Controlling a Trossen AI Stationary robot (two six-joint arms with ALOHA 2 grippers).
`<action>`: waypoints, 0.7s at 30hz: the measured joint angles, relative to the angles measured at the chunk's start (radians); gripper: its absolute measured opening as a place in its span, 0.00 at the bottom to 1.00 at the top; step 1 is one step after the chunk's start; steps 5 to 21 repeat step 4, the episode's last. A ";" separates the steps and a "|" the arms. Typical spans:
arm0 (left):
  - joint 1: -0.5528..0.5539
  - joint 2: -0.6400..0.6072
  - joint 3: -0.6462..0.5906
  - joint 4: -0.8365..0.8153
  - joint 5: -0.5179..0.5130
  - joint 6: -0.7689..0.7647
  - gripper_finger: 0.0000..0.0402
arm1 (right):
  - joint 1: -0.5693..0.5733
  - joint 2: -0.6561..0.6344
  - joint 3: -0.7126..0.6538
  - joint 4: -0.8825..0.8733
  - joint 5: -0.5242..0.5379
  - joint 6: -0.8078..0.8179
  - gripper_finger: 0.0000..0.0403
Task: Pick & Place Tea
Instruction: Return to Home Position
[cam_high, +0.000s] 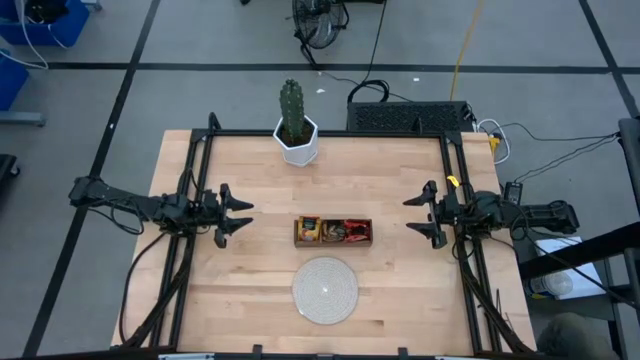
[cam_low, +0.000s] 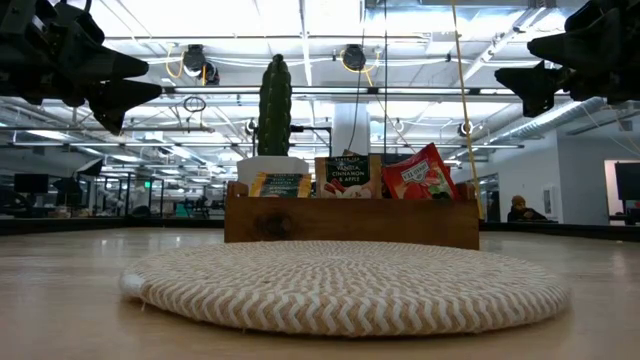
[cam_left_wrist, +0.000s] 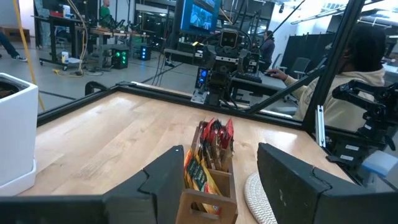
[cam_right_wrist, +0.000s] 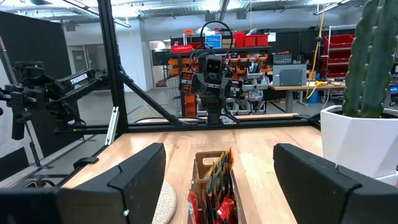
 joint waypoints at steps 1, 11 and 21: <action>0.000 0.000 0.000 0.000 0.000 0.000 0.51 | 0.000 0.000 0.000 0.000 0.000 0.000 0.69; 0.000 0.000 0.000 0.000 0.000 0.000 0.51 | 0.000 0.000 0.000 0.000 0.000 0.000 0.69; 0.000 0.000 0.000 0.000 0.000 0.000 0.51 | 0.000 0.000 0.000 0.000 0.000 0.000 0.69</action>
